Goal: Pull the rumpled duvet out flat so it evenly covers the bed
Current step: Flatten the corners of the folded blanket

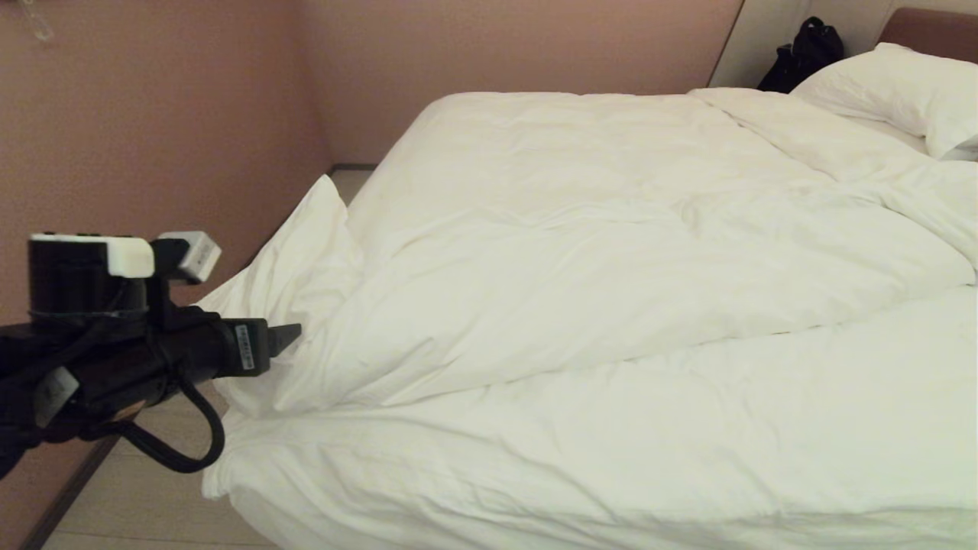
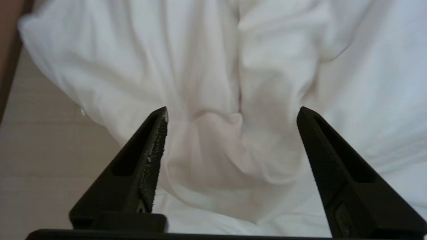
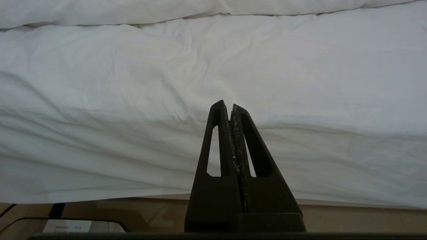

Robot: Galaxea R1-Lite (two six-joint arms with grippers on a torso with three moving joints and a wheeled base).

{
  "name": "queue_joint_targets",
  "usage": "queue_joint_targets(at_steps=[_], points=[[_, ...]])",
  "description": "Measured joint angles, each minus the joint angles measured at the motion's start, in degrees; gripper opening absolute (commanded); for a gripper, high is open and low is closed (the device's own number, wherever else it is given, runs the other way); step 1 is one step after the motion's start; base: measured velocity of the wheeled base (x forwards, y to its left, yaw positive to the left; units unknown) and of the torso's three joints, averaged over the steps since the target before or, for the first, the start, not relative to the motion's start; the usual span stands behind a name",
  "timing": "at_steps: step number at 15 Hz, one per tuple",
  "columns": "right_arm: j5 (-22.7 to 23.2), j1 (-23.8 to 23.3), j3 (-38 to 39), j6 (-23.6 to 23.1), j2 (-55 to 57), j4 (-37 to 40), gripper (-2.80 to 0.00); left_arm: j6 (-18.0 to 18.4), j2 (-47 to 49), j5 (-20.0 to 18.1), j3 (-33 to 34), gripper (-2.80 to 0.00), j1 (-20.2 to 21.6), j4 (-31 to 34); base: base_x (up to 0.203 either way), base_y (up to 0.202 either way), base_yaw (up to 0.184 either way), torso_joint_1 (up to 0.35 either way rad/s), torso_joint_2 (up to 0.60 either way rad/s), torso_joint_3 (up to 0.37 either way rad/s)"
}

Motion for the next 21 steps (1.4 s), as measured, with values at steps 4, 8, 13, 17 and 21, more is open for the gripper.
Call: queue_joint_targets(at_steps=[4, 8, 13, 17, 21], points=[[0.0, 0.0, 0.0, 0.0, 0.0, 0.0, -2.8, 0.1, -7.0, 0.1, -1.1, 0.0, 0.0, 1.6, 0.0, 0.0, 0.0, 0.0, 0.0, 0.0], [0.0, 0.0, 0.0, 0.0, 0.0, 0.0, -2.8, 0.0, -9.0, 0.1, -2.0, 0.0, 0.0, 1.2, 0.0, 0.0, 0.0, 0.0, 0.0, 0.0], [0.0, 0.0, 0.0, 0.0, 0.0, 0.0, -2.8, -0.6, -6.8, 0.0, -5.3, -2.8, 0.1, 0.9, 0.0, 0.0, 0.0, 0.0, 0.0, 0.0], [0.0, 0.0, 0.0, 0.0, 0.0, 0.0, -2.8, -3.3, -1.5, -0.2, -10.0, -2.8, 1.5, -0.3, 0.0, 0.0, 0.0, 0.0, 0.0, 0.0], [0.0, 0.0, 0.0, 0.0, 0.0, 0.0, -2.8, -2.6, 10.1, -2.1, -21.0, -2.8, 5.0, -5.0, 0.0, 0.0, 0.0, 0.0, 0.0, 0.0]])
